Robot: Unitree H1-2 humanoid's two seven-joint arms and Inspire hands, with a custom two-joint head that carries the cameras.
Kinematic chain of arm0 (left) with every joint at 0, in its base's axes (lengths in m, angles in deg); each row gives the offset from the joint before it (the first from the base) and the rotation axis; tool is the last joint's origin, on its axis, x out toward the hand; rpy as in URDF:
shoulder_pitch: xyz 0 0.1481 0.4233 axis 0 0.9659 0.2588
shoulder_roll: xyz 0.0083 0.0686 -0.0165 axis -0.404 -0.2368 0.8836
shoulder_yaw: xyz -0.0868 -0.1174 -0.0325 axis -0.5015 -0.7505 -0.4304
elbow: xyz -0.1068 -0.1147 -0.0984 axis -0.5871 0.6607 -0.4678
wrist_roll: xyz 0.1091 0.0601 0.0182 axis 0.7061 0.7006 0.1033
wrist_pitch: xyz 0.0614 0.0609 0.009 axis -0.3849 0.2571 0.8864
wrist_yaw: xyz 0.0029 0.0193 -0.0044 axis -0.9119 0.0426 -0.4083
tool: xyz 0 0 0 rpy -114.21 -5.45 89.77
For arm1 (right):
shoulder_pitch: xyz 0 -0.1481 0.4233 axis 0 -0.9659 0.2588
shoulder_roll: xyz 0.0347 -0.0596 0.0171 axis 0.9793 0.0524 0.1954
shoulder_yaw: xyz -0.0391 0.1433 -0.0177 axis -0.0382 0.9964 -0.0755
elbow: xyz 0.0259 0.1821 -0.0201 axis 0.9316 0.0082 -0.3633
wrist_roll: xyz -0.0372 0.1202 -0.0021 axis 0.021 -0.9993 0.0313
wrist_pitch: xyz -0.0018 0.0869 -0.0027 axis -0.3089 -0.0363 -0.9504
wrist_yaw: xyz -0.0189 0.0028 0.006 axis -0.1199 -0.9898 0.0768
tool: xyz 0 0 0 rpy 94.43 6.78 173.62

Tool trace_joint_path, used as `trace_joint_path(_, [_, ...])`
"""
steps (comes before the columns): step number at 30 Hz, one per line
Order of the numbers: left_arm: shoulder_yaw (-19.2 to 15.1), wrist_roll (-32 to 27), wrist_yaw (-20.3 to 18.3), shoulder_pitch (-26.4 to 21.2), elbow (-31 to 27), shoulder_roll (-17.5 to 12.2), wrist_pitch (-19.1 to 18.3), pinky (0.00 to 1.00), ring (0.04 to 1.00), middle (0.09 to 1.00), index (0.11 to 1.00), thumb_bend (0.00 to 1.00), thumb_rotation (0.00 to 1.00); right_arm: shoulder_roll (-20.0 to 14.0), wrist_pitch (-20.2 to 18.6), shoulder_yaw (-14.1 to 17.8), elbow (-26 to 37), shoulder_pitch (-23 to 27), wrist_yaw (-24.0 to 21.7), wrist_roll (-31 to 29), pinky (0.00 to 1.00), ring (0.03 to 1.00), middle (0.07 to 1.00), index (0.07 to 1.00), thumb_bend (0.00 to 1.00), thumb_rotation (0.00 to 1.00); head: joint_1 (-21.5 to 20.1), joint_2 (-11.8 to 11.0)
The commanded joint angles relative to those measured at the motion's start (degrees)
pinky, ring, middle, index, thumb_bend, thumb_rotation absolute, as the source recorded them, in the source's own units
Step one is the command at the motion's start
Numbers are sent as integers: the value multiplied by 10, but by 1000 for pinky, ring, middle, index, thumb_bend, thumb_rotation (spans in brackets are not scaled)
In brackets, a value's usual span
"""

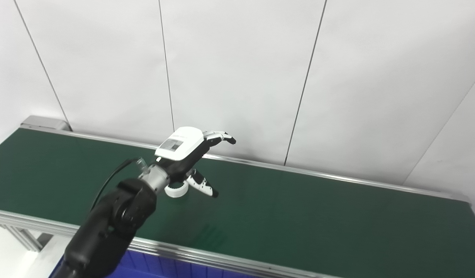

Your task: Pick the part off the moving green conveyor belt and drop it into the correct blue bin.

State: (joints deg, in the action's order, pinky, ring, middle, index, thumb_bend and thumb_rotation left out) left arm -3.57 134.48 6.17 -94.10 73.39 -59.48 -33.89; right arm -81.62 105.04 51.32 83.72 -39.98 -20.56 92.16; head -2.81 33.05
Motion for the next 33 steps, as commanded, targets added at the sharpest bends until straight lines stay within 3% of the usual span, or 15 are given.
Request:
trace_joint_path(1, [17, 26, 26, -53, 42, -16, 20, 824, 865, 868, 789, 1000, 94, 5, 17, -4, 20, 1, -1, 1, 906, 949, 974, 1000, 862, 1000, -2, 2])
trace_joint_path(6, [62, 66, 54, -103, 151, -25, 30, 823, 863, 867, 791, 1000, 139, 8, 15, -9, 24, -1, 1, 4, 893, 943, 970, 1000, 869, 1000, -5, 6])
trace_joint_path(11, [95, 78, 53, -139, 235, -22, 29, 821, 872, 869, 795, 1000, 138, 9, 15, -12, 26, -4, 3, 13, 876, 931, 966, 1000, 868, 1000, -11, 9])
trace_joint_path(17, [122, 74, 56, -162, 305, -16, 27, 811, 865, 859, 789, 1000, 113, 12, 10, -16, 36, -11, 3, 15, 868, 928, 962, 1000, 860, 1000, -17, 16])
trace_joint_path(26, [145, 85, 68, -166, 345, -7, -2, 781, 840, 839, 783, 1000, 121, 18, 6, -23, 50, -25, 2, 11, 856, 918, 959, 1000, 866, 1000, -25, 25])
trace_joint_path(33, [139, 60, 81, -151, 369, 4, 10, 742, 804, 797, 766, 1000, 92, 23, -2, -27, 65, -35, 3, 18, 837, 911, 955, 1000, 880, 1000, -35, 33])
